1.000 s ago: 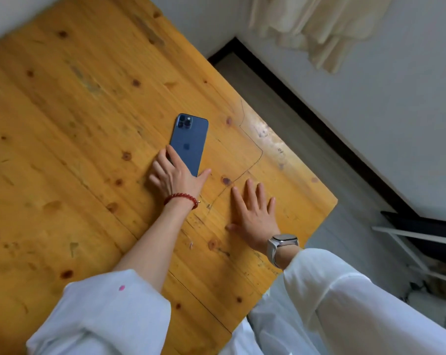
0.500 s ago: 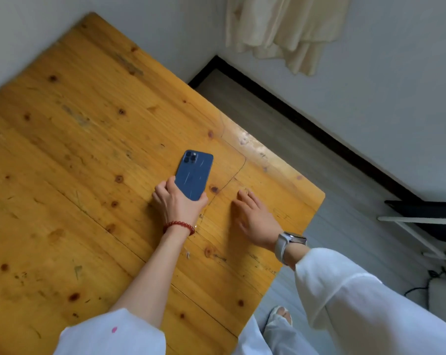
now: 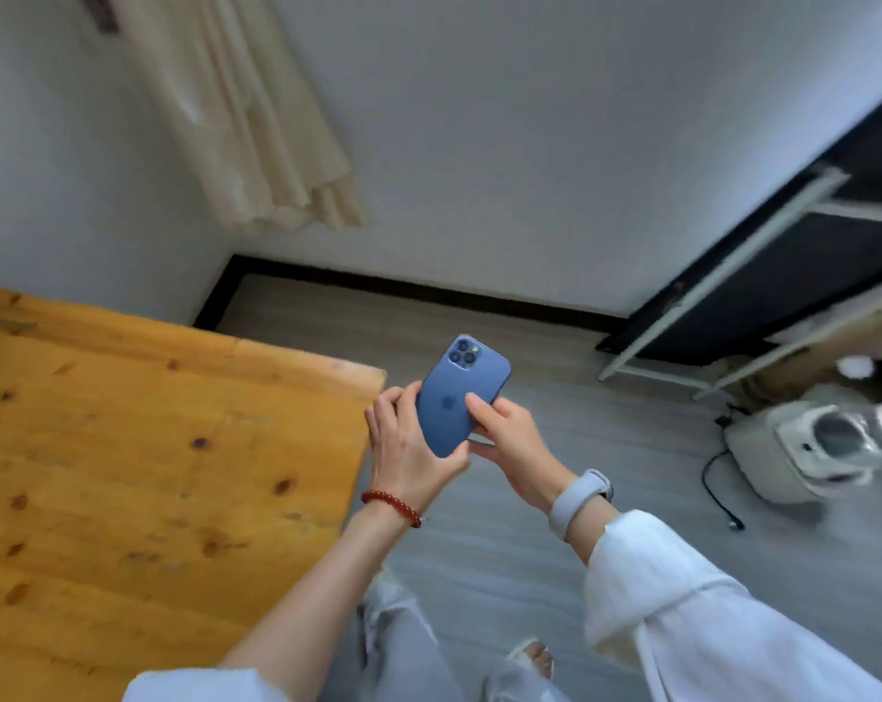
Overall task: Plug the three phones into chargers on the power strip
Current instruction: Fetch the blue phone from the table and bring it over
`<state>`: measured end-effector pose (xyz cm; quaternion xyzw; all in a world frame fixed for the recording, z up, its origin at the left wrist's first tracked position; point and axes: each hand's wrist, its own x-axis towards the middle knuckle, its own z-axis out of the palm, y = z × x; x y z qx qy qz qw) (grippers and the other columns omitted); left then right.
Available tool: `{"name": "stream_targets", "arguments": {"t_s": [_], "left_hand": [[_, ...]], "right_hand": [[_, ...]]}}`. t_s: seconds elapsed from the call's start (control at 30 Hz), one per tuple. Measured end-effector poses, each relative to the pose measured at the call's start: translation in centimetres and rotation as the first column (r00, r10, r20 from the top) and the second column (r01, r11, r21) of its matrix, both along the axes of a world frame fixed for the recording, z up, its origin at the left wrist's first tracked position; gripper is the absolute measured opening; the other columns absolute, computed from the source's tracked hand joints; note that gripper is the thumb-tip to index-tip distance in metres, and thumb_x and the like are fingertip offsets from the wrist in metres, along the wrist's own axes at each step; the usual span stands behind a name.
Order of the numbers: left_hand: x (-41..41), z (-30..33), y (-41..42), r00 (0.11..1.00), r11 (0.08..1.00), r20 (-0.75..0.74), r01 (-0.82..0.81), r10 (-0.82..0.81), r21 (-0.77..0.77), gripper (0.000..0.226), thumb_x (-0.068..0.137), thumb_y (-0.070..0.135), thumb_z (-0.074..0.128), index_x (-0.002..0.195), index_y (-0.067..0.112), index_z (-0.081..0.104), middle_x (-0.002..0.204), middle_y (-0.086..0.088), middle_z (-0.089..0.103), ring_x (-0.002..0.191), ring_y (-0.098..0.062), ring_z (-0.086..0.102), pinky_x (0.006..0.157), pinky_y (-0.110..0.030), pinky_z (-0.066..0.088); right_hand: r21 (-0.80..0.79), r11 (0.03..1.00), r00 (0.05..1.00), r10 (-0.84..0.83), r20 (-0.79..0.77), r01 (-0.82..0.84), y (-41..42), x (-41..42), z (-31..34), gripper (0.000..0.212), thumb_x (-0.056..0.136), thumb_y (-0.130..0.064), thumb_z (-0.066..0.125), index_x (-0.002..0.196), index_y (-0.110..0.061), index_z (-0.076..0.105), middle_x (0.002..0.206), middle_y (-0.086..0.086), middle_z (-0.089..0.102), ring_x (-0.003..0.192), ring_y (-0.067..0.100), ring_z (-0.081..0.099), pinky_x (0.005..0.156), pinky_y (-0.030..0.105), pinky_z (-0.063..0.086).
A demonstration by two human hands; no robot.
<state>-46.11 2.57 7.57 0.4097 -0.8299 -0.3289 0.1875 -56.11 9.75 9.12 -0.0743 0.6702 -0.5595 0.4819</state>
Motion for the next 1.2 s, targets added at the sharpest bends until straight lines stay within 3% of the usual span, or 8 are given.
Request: {"name": "stream_targets", "arguments": {"t_s": [0.07, 0.17, 0.23, 0.37, 0.53, 0.73, 0.97, 1.2], "left_hand": [[-4.1, 1.0, 6.0, 0.993, 0.993, -0.054, 0.107, -0.109, -0.042, 0.079, 0.052, 0.039, 0.073, 0.118, 0.002, 0.048, 0.106, -0.014, 0.046, 0.098, -0.018, 0.032, 0.089, -0.026, 0.033], [-9.4, 1.8, 15.2, 0.952, 0.951, -0.052, 0.305, -0.302, 0.06, 0.092, 0.055, 0.06, 0.057, 0.129, 0.007, 0.043, 0.115, -0.009, 0.043, 0.106, -0.016, 0.034, 0.093, -0.025, 0.033], [-12.7, 2.0, 21.4, 0.889, 0.879, -0.019, 0.457, -0.458, 0.135, 0.09, 0.058, 0.064, 0.05, 0.131, 0.014, 0.042, 0.121, -0.006, 0.042, 0.113, -0.018, 0.038, 0.095, -0.029, 0.034], [-18.8, 1.9, 30.7, 0.713, 0.718, 0.087, 0.687, -0.696, 0.113, 0.058, 0.077, 0.048, 0.05, 0.125, 0.016, 0.048, 0.125, -0.005, 0.048, 0.12, -0.023, 0.044, 0.094, -0.033, 0.033], [-26.7, 1.4, 41.2, 0.429, 0.436, 0.224, 0.9, -0.875, -0.024, 0.039, 0.086, 0.032, 0.053, 0.119, 0.012, 0.055, 0.121, -0.009, 0.056, 0.115, -0.029, 0.05, 0.093, -0.041, 0.039], [-37.3, 0.0, 56.0, 0.234, 0.256, 0.274, 0.965, -0.933, 0.048, 0.038, 0.088, 0.03, 0.049, 0.121, 0.013, 0.053, 0.127, -0.009, 0.053, 0.12, -0.029, 0.045, 0.096, -0.043, 0.037], [-50.9, 0.9, 73.7, 0.035, 0.05, 0.277, 0.998, -0.96, 0.046, 0.036, 0.089, 0.03, 0.049, 0.12, 0.014, 0.054, 0.125, -0.011, 0.054, 0.118, -0.03, 0.046, 0.098, -0.043, 0.038], [-58.1, 3.2, 95.1, -0.24, -0.239, 0.267, 0.97, -0.933, 0.038, 0.036, 0.089, 0.028, 0.047, 0.122, 0.014, 0.053, 0.126, -0.011, 0.053, 0.12, -0.031, 0.044, 0.096, -0.043, 0.037]], "right_hand": [[-0.023, 0.987, 0.986, -0.159, -0.055, 0.158, 5.8, -3.2, 0.8, 0.018, 0.093, -0.017, 0.045, 0.106, -0.01, 0.055, 0.104, 0.007, 0.065, 0.096, 0.022, 0.063, 0.084, 0.041, 0.052], [0.026, 0.932, 0.922, -0.354, -0.159, 0.362, 15.9, -7.8, 1.2, 0.016, 0.09, -0.022, 0.046, 0.096, -0.011, 0.056, 0.104, 0.011, 0.066, 0.097, 0.028, 0.064, 0.087, 0.048, 0.052], [0.066, 0.857, 0.846, -0.487, -0.218, 0.511, 24.0, -10.4, 1.4, 0.01, 0.091, -0.021, 0.048, 0.082, -0.017, 0.053, 0.095, 0.011, 0.065, 0.091, 0.03, 0.063, 0.079, 0.045, 0.052], [0.127, 0.657, 0.648, -0.66, -0.38, 0.743, 38.7, -13.2, 2.2, 0.02, 0.091, -0.018, 0.049, 0.071, -0.015, 0.044, 0.072, 0.002, 0.052, 0.067, 0.018, 0.049, 0.056, 0.029, 0.037], [0.171, 0.319, 0.362, -0.822, -0.44, 0.932, 52.9, -13.8, 1.4, 0.025, 0.091, -0.019, 0.044, 0.069, -0.012, 0.036, 0.065, -0.001, 0.043, 0.06, 0.02, 0.038, 0.052, 0.03, 0.029], [0.254, 0.053, 0.169, -0.87, -0.463, 0.966, 66.3, -17.0, -0.4, 0.028, 0.093, -0.02, 0.041, 0.066, -0.014, 0.032, 0.063, -0.001, 0.041, 0.058, 0.018, 0.038, 0.052, 0.03, 0.029], [0.315, -0.091, 0.077, -0.871, -0.484, 0.945, 82.2, -26.5, -0.2, 0.03, 0.093, -0.02, 0.039, 0.065, -0.015, 0.029, 0.063, 0.001, 0.038, 0.066, 0.022, 0.035, 0.057, 0.032, 0.027], [0.29, -0.323, -0.147, -0.855, -0.497, 0.901, 97.5, -29.5, 1.6, 0.023, 0.093, -0.016, 0.039, 0.072, -0.01, 0.033, 0.066, 0.006, 0.035, 0.064, 0.02, 0.032, 0.054, 0.032, 0.024]]}}
